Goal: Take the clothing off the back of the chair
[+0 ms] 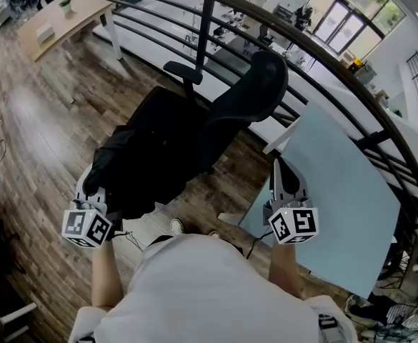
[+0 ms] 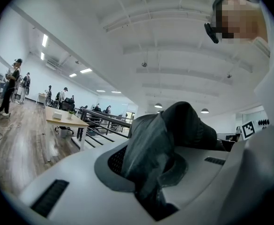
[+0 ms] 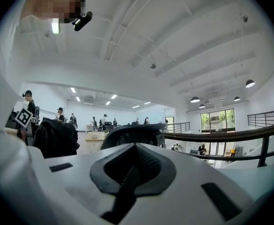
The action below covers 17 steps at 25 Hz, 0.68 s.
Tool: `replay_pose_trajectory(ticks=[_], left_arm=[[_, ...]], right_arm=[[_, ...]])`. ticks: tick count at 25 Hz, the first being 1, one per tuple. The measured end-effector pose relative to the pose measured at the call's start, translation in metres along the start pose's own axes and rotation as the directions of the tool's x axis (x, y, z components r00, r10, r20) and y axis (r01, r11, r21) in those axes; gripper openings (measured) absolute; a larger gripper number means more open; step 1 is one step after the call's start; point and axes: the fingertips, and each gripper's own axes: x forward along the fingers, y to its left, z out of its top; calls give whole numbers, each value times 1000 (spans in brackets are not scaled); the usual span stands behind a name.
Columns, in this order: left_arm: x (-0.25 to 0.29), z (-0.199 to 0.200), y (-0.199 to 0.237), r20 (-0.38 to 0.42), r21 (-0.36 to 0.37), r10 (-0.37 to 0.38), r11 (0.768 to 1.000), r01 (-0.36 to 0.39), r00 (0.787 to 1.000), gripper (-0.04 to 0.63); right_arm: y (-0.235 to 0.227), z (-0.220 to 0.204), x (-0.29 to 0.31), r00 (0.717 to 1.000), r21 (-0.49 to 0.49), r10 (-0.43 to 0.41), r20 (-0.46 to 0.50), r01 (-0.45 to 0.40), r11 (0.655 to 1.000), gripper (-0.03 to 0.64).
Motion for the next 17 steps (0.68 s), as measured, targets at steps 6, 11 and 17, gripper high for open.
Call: replay_pose_trajectory(ticks=[6,11,17], left_arm=[[2,0,-3,-2,-13,8,1000,-8,1000,71],[3,-2,-8,-8,-14,10,1000,-10,1000,72],[3,-2,-13,-14,-18,15,1000,-15,1000,71]], right_arm=[[-1,8,4,1000,-16,15,4,-15,1000,20],[-4,7,2,1000,-15,21,-12,-21,1000,20],[-9,8,-1,1000,-19,23,-16,-23,1000,19]])
